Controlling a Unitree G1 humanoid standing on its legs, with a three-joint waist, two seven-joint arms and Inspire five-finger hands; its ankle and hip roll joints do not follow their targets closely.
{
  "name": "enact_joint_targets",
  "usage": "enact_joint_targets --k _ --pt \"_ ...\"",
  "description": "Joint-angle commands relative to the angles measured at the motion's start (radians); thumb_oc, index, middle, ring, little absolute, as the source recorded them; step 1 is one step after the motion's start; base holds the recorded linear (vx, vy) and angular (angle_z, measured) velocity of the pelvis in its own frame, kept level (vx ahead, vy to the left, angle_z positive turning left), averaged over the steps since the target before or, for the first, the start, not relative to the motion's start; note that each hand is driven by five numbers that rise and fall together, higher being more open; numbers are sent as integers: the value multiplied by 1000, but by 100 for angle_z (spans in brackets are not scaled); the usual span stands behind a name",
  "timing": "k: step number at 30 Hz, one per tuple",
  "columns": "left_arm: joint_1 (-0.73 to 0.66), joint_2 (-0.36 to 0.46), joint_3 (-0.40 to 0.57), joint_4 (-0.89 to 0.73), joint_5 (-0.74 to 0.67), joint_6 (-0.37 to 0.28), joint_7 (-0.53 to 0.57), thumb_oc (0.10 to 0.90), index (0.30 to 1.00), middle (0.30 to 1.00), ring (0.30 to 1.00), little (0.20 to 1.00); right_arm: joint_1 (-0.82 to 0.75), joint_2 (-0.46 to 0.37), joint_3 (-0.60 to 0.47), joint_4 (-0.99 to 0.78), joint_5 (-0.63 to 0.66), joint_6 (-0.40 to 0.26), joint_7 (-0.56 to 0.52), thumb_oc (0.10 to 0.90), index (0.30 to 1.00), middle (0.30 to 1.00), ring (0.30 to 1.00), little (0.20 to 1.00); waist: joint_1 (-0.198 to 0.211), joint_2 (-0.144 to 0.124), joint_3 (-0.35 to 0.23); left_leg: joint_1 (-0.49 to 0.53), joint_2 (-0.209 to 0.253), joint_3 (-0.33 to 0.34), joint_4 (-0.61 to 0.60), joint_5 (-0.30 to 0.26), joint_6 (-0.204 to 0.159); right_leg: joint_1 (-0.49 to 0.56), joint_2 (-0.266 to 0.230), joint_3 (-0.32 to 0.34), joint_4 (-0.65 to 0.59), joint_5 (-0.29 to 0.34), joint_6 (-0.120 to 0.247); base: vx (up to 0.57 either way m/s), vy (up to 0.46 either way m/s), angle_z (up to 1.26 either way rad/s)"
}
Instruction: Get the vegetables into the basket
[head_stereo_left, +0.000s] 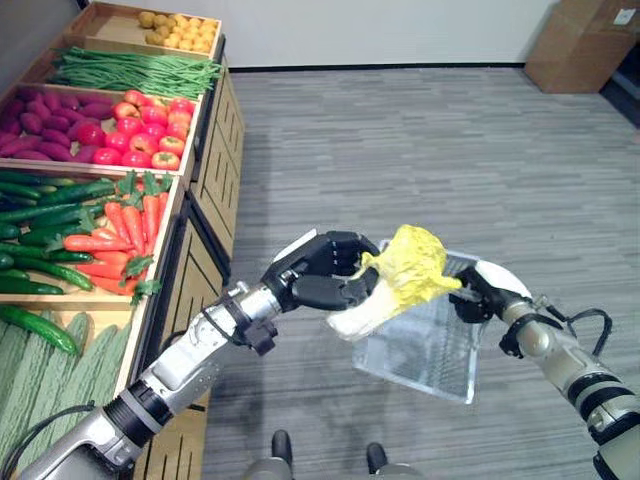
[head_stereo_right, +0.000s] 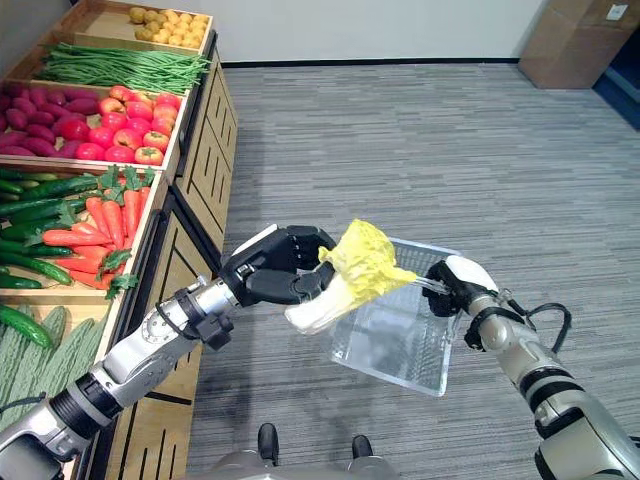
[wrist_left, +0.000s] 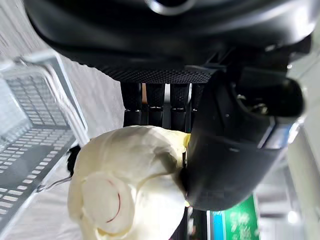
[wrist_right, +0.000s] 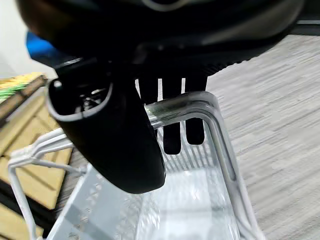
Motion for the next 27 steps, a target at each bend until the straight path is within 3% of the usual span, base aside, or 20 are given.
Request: enact_joint_targets --k 1,9,19,27 --pt "-113 -19 -10 -93 4 -99 -30 400 300 300 300 300 -213 -49 -10 -71 62 -62 -60 400 300 300 300 300 20 -19 -61 58 62 49 3 -55 -83 -76 4 -21 13 65 48 0 0 0" --pt "-115 -22 -71 -78 24 -79 -46 400 300 300 300 300 -248 6 -28 -109 141 -64 -66 400 300 300 300 300 19 -13 -61 61 60 49 3 -58 -81 -73 3 -21 10 67 47 0 0 0" --pt "-124 -54 -127 74 223 -87 -10 400 300 300 300 300 -220 27 -70 -316 239 -88 -32 400 300 300 300 300 8 -12 -66 63 59 58 3 -63 -78 -79 1 -21 14 66 49 0 0 -1" --pt "-129 -129 -142 213 433 -94 57 400 300 300 300 300 -200 35 -92 -454 281 -99 -6 400 300 300 300 300 0 -19 -71 69 61 65 3 -71 -77 -82 2 -18 14 66 49 0 0 0"
